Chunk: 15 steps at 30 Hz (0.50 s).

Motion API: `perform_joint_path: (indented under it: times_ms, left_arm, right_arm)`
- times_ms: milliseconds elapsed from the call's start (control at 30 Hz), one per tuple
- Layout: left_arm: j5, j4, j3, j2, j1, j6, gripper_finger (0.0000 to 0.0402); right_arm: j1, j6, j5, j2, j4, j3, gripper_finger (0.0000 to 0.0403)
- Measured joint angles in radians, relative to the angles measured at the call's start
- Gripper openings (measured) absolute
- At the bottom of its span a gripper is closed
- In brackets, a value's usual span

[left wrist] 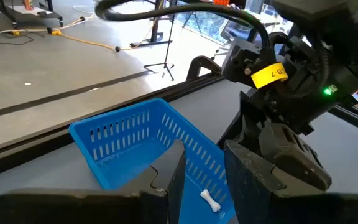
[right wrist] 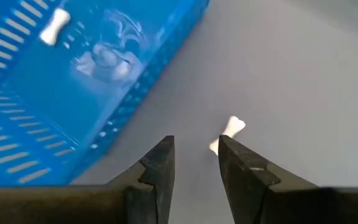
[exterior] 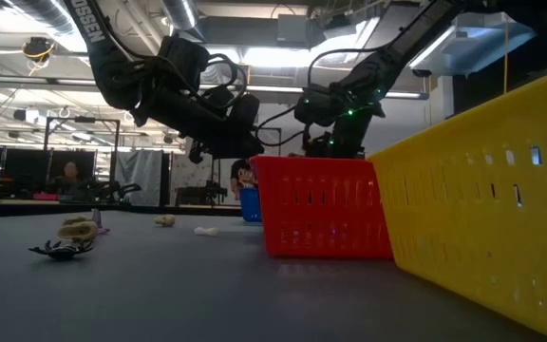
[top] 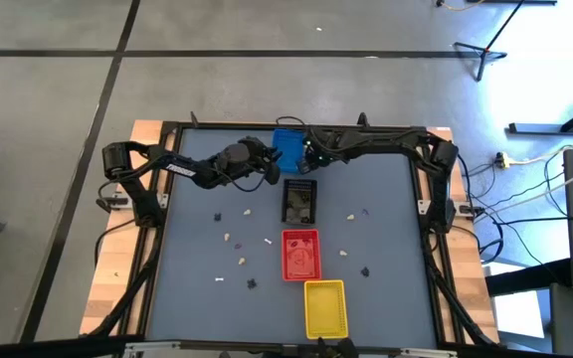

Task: Sort Halloween decoration
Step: Put the white bone toy into the blue bin

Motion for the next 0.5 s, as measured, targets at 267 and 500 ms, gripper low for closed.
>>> perform_joint_path:
  times_ms: [267, 500]
  left_arm:
    - [0.000, 0.000, 0.000, 0.000, 0.000, 0.000, 0.0103]
    - [0.000, 0.000, 0.000, 0.000, 0.000, 0.000, 0.0103]
  right_arm:
    - [-0.002, 0.046, 0.060, 0.000, -0.019, 0.000, 0.0122]
    - [-0.001, 0.064, 0.065, 0.000, -0.017, 0.000, 0.0122]
